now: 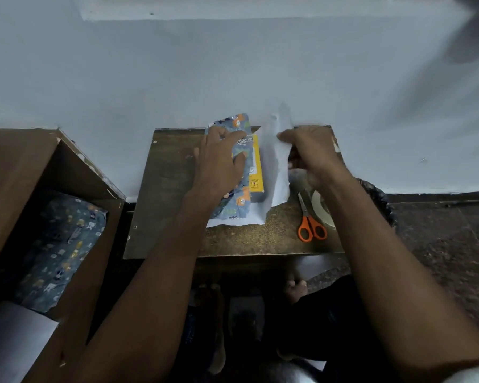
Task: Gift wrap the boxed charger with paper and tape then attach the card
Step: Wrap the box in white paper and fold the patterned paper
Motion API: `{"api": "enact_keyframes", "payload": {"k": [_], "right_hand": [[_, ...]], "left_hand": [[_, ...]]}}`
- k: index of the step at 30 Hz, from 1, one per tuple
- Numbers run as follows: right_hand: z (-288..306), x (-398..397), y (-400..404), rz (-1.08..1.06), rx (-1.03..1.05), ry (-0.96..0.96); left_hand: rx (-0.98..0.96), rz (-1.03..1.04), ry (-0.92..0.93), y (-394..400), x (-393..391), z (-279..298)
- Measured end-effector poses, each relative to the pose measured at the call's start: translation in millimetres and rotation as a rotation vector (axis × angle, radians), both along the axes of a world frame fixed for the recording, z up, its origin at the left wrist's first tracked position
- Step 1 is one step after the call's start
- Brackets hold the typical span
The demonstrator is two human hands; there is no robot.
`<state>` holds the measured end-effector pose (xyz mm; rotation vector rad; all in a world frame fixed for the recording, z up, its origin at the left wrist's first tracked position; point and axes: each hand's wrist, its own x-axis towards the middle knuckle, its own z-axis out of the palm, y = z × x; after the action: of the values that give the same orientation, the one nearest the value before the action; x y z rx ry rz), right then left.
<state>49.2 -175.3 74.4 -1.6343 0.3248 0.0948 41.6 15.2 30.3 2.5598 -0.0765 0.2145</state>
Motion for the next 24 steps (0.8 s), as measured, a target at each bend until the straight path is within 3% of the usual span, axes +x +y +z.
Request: {"api": "enact_keyframes", "payload": {"k": [4,8,10,14,16,18,20,24], "right_hand": [[-0.5,-5.9,30.7,0.098,0.111,-0.046],[-4.5,-7.9,50.1,0.194,0.134,-0.07],[-5.9,-7.9,52.6,0.226,0.121,-0.053],[-12.9,-3.6,48.0,0.165,0.128,-0.067],[-19.2,-0.1,44.8,0.118,0.072,-0.087],[-26.9,2.0,42.8,0.075,-0.028,-0.054],[-34.3,3.6,40.5,0.076,-0.123,-0.035],[-32.2,6.0,42.3,0.138,-0.22,-0.059]], "left_hand": [[-0.084,-0.014,0.023,1.9,2.2,3.4],[-0.362,0.043,0.126,-3.8,-5.8,32.0],[-0.403,-0.021,0.145,1.7,-4.3,36.4],[-0.34,-0.017,0.082,16.4,1.6,28.5],[-0.144,0.046,0.047,19.4,3.2,23.3],[0.007,0.129,0.135,19.9,3.5,20.2],[0.002,0.173,0.22,19.8,1.9,23.0],[-0.029,0.104,0.165,30.5,-1.9,29.7]]}}
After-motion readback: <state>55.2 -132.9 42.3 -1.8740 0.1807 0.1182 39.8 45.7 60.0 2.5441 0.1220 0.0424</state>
